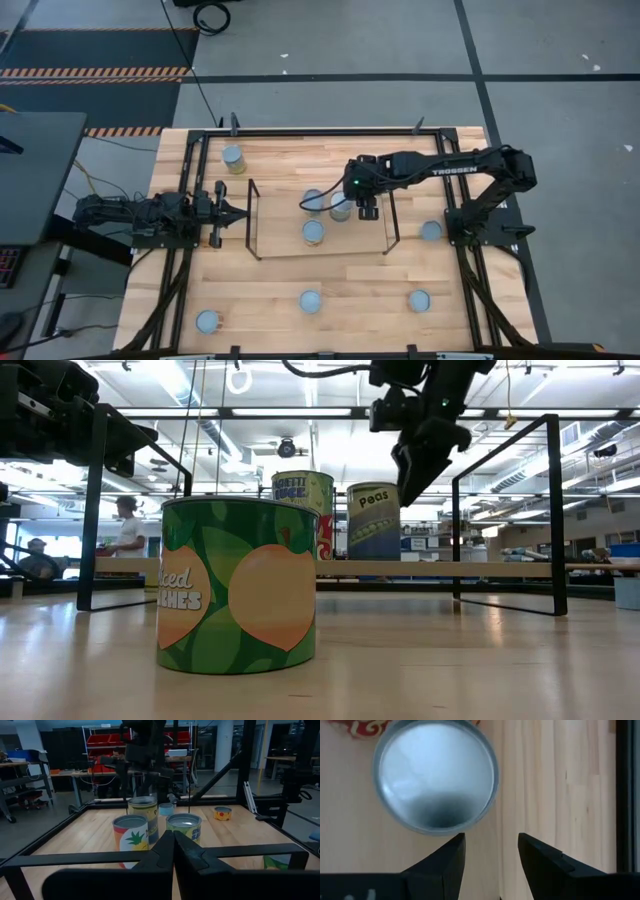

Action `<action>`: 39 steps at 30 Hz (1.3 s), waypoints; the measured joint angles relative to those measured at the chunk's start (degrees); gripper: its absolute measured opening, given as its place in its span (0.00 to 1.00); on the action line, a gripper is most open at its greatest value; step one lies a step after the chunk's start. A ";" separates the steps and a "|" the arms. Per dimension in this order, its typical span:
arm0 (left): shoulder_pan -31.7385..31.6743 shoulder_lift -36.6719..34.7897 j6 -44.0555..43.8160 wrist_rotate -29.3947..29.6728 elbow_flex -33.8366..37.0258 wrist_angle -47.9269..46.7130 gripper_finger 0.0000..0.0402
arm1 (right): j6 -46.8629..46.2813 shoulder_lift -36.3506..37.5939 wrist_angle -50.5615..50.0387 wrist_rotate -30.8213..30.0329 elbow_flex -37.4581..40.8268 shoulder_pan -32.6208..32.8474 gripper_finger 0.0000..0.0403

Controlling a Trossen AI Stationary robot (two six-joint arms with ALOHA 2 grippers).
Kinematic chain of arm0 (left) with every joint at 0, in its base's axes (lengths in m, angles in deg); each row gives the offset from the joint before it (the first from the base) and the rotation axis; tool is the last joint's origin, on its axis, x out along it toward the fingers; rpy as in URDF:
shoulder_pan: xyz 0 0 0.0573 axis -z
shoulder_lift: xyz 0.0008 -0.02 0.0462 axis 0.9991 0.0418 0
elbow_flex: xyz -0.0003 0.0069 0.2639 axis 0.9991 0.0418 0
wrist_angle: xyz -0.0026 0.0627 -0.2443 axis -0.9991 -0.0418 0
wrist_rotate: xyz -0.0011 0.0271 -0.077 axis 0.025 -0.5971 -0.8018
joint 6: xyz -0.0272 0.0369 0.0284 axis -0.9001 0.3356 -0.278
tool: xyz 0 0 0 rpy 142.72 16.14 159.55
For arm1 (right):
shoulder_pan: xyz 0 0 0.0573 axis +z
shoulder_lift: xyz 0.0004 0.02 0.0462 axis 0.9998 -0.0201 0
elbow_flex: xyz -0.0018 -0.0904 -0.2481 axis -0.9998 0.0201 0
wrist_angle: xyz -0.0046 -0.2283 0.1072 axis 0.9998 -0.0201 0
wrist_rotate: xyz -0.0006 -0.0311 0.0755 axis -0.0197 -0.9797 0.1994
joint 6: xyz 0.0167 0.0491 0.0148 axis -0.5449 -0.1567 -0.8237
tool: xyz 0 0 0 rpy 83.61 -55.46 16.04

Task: Pick and place cans onto a shelf
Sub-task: Put the canned peas on the shelf, then put the canned carrots on the shelf

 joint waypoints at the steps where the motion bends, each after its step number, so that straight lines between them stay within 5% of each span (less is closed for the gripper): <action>1: 0.00 0.00 0.00 -0.01 -0.01 -0.02 0.03 | 0.00 0.06 -1.47 -0.45 -0.59 0.16 0.47; 9: 0.00 0.00 0.00 -0.02 -0.01 -0.01 0.03 | 1.21 0.39 -5.37 -5.02 -9.53 2.82 0.47; 15: 0.00 0.00 0.00 -0.02 -0.01 0.00 0.03 | 7.90 0.39 0.62 -4.32 -12.78 2.98 0.47; 28: 0.00 0.00 0.00 -0.01 -0.01 0.02 0.03 | 12.98 0.39 42.79 16.53 -4.07 -0.39 0.47; 39: 0.00 0.02 -1.69 -0.02 0.01 2.81 0.03 | 11.48 0.39 43.83 29.92 1.19 -0.37 0.47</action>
